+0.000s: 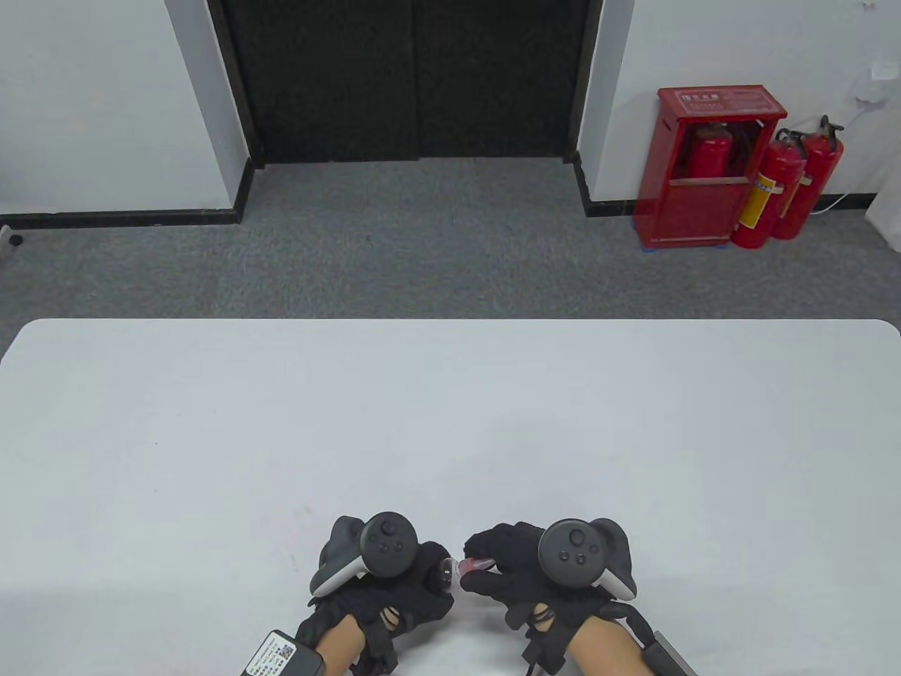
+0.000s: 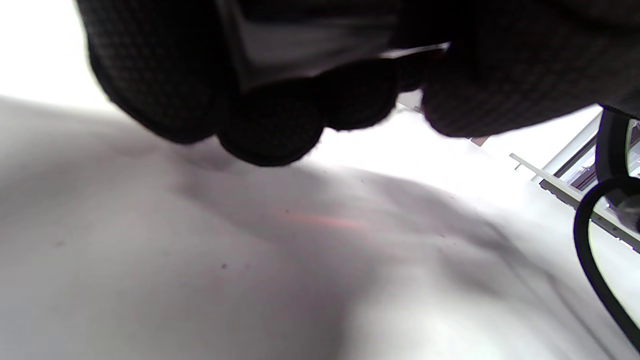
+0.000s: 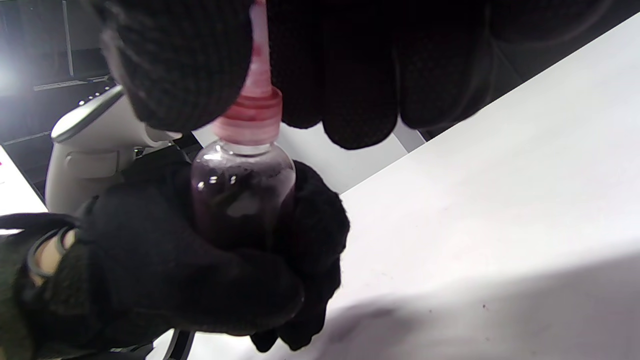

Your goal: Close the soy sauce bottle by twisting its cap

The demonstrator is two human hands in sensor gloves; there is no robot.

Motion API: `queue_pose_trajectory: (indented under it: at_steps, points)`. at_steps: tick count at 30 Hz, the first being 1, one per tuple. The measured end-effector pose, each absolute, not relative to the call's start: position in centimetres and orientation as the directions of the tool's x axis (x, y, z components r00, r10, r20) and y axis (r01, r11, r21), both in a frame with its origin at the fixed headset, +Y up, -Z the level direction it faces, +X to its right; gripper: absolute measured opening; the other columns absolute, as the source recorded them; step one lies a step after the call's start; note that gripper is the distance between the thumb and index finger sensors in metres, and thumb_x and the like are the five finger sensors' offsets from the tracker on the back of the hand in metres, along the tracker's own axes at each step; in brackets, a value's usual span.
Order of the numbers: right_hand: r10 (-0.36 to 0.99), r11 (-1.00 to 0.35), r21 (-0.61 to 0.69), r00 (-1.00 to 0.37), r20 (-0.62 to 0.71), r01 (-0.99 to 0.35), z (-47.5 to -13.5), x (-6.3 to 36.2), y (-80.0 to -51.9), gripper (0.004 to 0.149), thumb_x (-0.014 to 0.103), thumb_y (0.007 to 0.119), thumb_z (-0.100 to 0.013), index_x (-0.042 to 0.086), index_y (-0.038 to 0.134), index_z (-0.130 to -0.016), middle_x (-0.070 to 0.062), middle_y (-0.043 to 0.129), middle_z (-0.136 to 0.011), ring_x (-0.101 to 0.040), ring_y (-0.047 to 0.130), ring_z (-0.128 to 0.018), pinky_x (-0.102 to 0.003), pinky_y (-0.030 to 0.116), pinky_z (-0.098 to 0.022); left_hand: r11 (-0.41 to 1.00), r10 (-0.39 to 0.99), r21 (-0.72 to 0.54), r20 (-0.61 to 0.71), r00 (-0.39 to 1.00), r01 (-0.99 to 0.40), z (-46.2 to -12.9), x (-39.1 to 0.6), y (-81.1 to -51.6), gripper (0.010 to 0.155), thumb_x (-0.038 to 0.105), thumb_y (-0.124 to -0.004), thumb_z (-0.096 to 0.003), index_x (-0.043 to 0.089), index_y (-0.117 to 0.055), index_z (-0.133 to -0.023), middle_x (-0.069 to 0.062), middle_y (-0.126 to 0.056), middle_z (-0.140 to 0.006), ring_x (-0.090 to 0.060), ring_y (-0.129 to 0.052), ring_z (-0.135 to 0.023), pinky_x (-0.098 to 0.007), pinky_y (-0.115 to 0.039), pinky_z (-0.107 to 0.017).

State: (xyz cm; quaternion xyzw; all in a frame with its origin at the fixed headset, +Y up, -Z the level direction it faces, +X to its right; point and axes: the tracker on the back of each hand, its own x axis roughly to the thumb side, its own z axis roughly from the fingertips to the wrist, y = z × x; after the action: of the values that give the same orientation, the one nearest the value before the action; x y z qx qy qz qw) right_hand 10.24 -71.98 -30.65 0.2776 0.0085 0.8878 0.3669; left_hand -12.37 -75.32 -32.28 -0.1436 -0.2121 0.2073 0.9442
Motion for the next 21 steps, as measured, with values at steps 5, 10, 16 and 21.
queue_pose_trajectory:
  at_steps: [5,10,16,21]
  points:
    - [0.656,-0.738,0.244,-0.584,0.478,-0.629,-30.7,10.3,-72.0,0.074,0.055,0.084,-0.032,0.02,0.072,-0.096,-0.014,0.087,-0.092,-0.044,0.089,-0.06,-0.059,0.073,-0.039,0.869,0.458,-0.364,0.335,0.823,-0.336,-32.3,-12.4,-75.3,0.05,0.059,-0.096,-0.0395,0.044,-0.08,-0.084,0.018,-0.096,-0.077,-0.013,-0.111,-0.062,-0.038,-0.092,-0.042]
    - [0.675,-0.728,0.336,-0.542,0.5,-0.597,-30.8,10.7,-72.2,0.086,0.049,0.088,-0.033,0.039,0.045,-0.107,-0.013,0.036,-0.119,-0.049,0.06,-0.087,-0.067,0.055,-0.054,0.867,0.459,-0.367,0.328,0.826,-0.337,-32.3,-12.5,-75.3,0.05,0.059,-0.096,-0.0395,0.044,-0.08,-0.084,0.018,-0.096,-0.077,-0.013,-0.111,-0.062,-0.038,-0.092,-0.042]
    - [0.608,-0.779,0.301,-0.544,0.579,-0.551,-30.3,9.7,-72.1,0.073,0.035,0.094,-0.036,0.042,0.059,-0.1,-0.01,0.037,-0.119,-0.049,0.058,-0.09,-0.068,0.052,-0.057,0.864,0.462,-0.374,0.327,0.824,-0.336,-32.3,-12.5,-75.4,0.05,0.059,-0.096,-0.0395,0.044,-0.079,-0.084,0.018,-0.095,-0.077,-0.013,-0.111,-0.061,-0.038,-0.092,-0.042]
    - [0.585,-0.784,0.252,-0.54,0.606,-0.567,-30.0,9.6,-71.7,0.065,0.032,0.094,-0.036,0.037,0.069,-0.096,-0.01,0.049,-0.117,-0.049,0.063,-0.088,-0.069,0.053,-0.056,0.863,0.464,-0.377,0.331,0.821,-0.336,-32.3,-12.4,-75.3,0.05,0.059,-0.096,-0.0396,0.044,-0.08,-0.084,0.018,-0.095,-0.077,-0.013,-0.111,-0.062,-0.038,-0.092,-0.042]
